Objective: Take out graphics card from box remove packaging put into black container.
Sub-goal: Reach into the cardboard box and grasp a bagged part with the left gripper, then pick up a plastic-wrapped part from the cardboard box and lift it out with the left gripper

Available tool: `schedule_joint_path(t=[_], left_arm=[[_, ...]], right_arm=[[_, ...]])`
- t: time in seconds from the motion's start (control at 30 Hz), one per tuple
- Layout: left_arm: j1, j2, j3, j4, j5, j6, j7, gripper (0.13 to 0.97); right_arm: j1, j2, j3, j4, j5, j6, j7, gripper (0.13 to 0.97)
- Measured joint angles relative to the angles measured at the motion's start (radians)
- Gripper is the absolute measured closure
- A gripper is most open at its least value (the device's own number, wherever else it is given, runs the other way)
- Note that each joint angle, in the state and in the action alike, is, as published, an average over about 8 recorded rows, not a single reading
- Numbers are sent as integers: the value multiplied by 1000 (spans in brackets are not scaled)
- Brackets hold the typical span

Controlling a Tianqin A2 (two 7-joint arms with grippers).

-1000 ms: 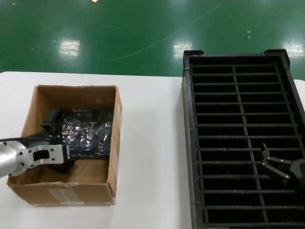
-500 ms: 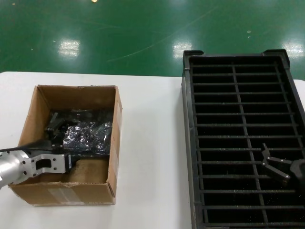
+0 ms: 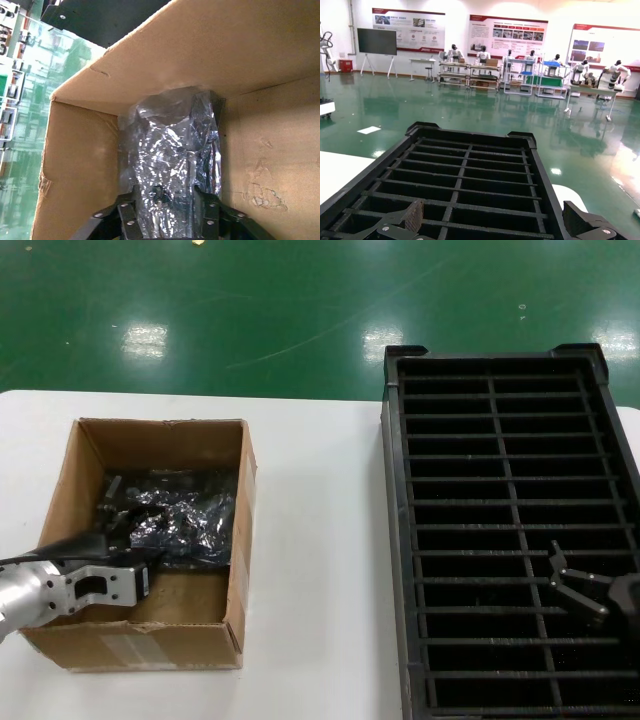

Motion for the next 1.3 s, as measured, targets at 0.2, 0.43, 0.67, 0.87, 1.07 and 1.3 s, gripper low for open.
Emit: schedule_joint_path(t=[0.2, 0.43, 0.67, 0.87, 1.07, 1.3], left_arm=[[4, -4, -6, -5, -8, 1, 12, 740], [18, -20, -13, -37, -8, 3, -1, 791], [41, -38, -23, -84, -4, -1, -24, 886], [65, -57, -41, -140, -5, -11, -50, 938], [96, -85, -73, -226, -4, -34, -89, 952], [154, -130, -135, -369, 1, -81, -146, 957]], right_arm=[[0, 0, 0, 0, 0, 0, 0, 129], [0, 0, 0, 0, 0, 0, 0, 129], [0, 0, 0, 0, 0, 0, 0, 129], [0, 0, 0, 0, 0, 0, 0, 129], [0, 0, 0, 0, 0, 0, 0, 129], [0, 0, 0, 0, 0, 0, 0, 129]])
